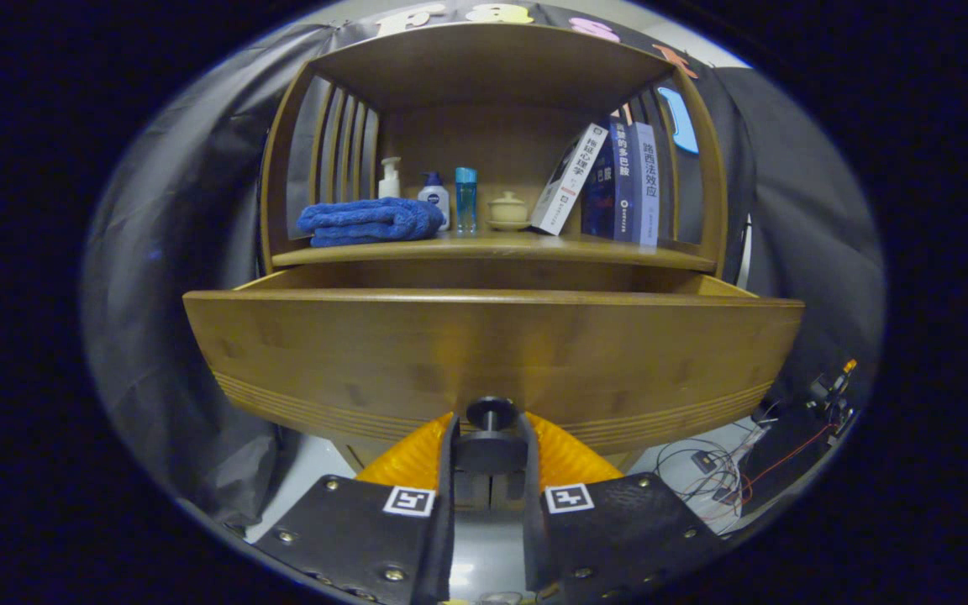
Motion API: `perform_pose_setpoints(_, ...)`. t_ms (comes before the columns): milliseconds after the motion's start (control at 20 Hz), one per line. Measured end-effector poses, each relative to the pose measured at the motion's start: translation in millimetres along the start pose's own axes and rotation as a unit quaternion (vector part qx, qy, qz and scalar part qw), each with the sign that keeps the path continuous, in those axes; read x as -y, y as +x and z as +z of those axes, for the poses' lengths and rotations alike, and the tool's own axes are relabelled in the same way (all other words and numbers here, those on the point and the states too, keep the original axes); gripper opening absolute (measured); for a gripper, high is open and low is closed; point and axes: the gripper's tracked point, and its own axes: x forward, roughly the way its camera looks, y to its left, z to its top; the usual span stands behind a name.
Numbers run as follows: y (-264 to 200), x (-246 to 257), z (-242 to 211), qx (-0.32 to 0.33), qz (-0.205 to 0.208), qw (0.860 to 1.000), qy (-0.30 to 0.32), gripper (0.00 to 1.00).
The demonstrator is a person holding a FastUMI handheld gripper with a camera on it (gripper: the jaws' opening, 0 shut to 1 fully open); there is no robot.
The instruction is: Pull open the drawer, take out the items inside it, and place them on the countertop above the cabinet.
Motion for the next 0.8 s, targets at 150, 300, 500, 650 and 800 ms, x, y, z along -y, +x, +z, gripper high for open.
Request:
perform_pose_setpoints(150,-17,-1,-16,-0.014,-0.005,1.000,-0.003,0.33)
perform_pose_setpoints(300,-31,-1,-19,-0.008,-0.009,1.000,-0.001,0.33)
perform_pose_setpoints(500,-30,0,-19,-0.004,-0.008,1.000,0.010,0.33)
perform_pose_setpoints(650,-39,-13,-21,0.001,0.025,0.999,0.033,0.46)
perform_pose_setpoints(800,-49,-11,-10,0.012,0.013,1.000,0.017,0.67)
